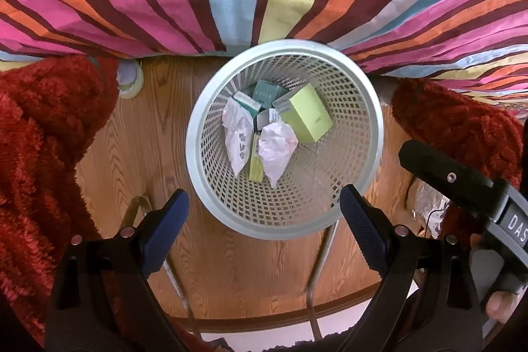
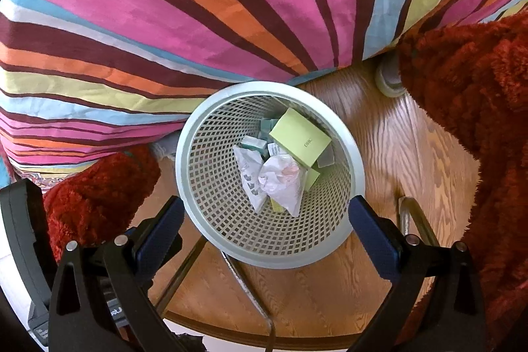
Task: Collect trash
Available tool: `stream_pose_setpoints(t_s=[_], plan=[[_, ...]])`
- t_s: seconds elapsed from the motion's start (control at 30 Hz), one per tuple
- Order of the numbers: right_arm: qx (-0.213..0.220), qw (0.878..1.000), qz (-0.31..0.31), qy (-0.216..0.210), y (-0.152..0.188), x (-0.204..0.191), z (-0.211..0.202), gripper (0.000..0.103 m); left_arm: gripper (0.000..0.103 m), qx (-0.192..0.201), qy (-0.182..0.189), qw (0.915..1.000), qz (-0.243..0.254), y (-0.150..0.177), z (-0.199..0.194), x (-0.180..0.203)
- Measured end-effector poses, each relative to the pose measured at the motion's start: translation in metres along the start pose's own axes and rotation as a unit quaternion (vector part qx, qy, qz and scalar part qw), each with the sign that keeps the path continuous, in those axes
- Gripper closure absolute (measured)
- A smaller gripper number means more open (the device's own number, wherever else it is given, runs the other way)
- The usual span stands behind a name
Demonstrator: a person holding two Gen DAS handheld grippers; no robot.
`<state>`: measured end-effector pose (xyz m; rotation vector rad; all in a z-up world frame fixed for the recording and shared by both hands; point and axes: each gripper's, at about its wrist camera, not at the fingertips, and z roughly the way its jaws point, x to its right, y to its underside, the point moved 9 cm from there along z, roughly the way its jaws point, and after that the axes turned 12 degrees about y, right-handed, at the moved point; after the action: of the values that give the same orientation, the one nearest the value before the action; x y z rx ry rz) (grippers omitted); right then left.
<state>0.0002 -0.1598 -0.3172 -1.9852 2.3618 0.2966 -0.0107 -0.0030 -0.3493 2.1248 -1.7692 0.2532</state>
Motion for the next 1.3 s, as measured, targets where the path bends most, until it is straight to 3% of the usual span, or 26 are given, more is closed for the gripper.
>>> stream_pose_setpoints(t_s=[0.17, 0.5, 0.7, 0.87, 1.13, 1.3], plan=[[0.017, 1.0, -0.005, -0.009, -0.001, 0.0, -0.013, 0.008, 0.013, 0.036, 0.007, 0.9992, 0.013, -0.003, -0.018, 0.007], [0.112, 0.993, -0.032, 0.003, -0.008, 0.001, -0.067, 0.008, 0.013, 0.122, -0.023, 0.9915, 0.039, -0.008, -0.063, 0.016], [0.19, 0.98, -0.051, 0.024, -0.015, 0.004, -0.105, 0.008, 0.013, 0.161, -0.031, 0.9846, 0.06, -0.01, -0.086, 0.022], [0.259, 0.961, -0.08, 0.05, -0.02, -0.002, -0.14, 0.008, 0.013, 0.188, -0.035, 0.9788, 0.074, -0.01, -0.107, 0.025], [0.329, 0.938, -0.096, 0.056, -0.024, -0.01, -0.177, 0.008, 0.013, 0.254, -0.047, 0.9601, 0.108, -0.011, -0.151, 0.039], [0.345, 0.933, -0.094, 0.046, -0.024, -0.014, -0.191, 0.008, 0.013, 0.288, -0.051, 0.9466, 0.135, -0.015, -0.176, 0.055]])
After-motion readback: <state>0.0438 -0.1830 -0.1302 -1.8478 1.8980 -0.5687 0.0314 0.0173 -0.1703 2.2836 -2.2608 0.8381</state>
